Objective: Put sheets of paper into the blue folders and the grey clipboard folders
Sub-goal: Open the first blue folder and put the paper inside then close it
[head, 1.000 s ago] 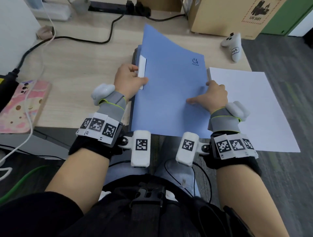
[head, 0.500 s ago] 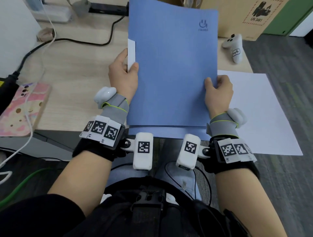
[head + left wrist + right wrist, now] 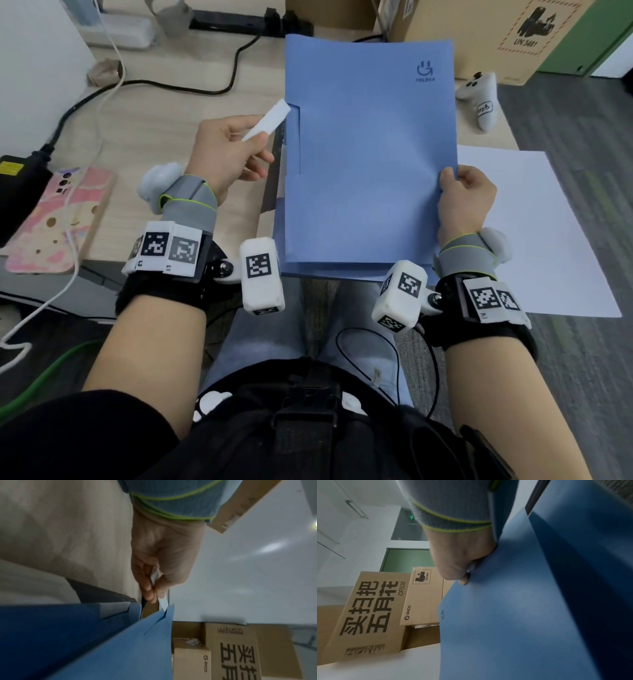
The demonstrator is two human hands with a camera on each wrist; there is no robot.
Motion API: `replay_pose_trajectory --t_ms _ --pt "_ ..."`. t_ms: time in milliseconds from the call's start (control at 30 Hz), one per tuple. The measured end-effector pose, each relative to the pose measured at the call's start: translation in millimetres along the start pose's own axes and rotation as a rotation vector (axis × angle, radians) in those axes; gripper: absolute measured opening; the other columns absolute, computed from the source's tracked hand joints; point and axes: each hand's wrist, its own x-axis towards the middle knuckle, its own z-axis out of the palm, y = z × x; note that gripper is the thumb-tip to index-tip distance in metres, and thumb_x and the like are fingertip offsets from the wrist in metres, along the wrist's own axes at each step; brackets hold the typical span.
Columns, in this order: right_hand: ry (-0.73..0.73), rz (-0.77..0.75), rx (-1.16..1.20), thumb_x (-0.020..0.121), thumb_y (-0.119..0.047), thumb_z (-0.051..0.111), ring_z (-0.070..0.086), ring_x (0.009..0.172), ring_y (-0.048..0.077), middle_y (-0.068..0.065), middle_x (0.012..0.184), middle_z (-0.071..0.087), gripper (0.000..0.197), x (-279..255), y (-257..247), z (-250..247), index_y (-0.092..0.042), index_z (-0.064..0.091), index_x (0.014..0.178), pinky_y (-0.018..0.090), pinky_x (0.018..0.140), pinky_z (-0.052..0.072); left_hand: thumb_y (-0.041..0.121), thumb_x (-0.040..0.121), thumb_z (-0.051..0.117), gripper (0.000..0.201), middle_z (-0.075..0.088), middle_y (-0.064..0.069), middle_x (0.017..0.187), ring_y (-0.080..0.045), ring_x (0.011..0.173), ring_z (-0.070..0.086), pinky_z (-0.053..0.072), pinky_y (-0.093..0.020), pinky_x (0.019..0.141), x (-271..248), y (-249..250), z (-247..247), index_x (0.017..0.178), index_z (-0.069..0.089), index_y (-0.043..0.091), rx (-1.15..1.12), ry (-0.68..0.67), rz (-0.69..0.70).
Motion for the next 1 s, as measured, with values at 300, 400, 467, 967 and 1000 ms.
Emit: replay_pose_trajectory --t_ms 300,400,467,967,1000 --pt "-0.01 0.004 0.103 0.082 -0.006 0.054 0.041 0.047 -0.003 -0.02 0.045 0.049 0.027 -4 3 -10 -0.022 0.056 0.06 0.019 0.059 0.038 0.005 0.092 0.053 0.009 0.062 -0.004 0.063 -0.007 0.048 0.062 0.051 -0.016 0.054 13 -2 -2 0.095 0.047 0.01 -0.531 0.427 -0.064" --pt "0.013 0.028 0.139 0.081 -0.006 0.054 0.042 0.049 0.0 -0.02 0.047 0.05 0.025 -4 4 -12 -0.021 0.058 0.061 0.019 0.06 0.039 0.01 0.098 0.043 0.019 0.065 -0.005 0.076 -0.011 0.061 0.069 0.054 -0.018 0.062 8 2 5 0.081 0.05 0.01 -0.477 0.282 -0.077" --pt "0.034 0.037 0.143 0.081 -0.005 0.054 0.043 0.052 0.003 -0.013 0.055 0.052 0.025 -4 3 -13 -0.02 0.059 0.062 0.021 0.063 0.04 0.016 0.099 0.044 0.016 0.066 -0.006 0.088 -0.016 0.069 0.07 0.057 -0.021 0.065 -1 5 14 0.087 0.052 0.01 -0.421 0.123 -0.128" --pt "-0.034 -0.041 -0.383 0.084 -0.022 0.056 0.022 0.052 0.016 0.002 0.055 0.025 0.041 -16 -3 -40 -0.018 0.026 0.058 0.023 0.043 0.024 -0.004 0.092 0.046 0.052 0.055 -0.006 0.134 -0.019 0.115 0.058 0.048 -0.038 0.101 -39 -14 88 0.142 0.038 0.009 -0.171 -0.138 -0.08" --pt "-0.042 -0.057 -0.386 0.084 -0.023 0.058 0.028 0.054 0.015 0.0 0.056 0.033 0.034 -16 -5 -43 -0.02 0.036 0.058 0.021 0.045 0.026 -0.004 0.092 0.047 0.053 0.054 -0.006 0.135 -0.019 0.116 0.057 0.048 -0.038 0.102 -36 -15 89 0.142 0.037 0.009 -0.17 -0.132 -0.084"
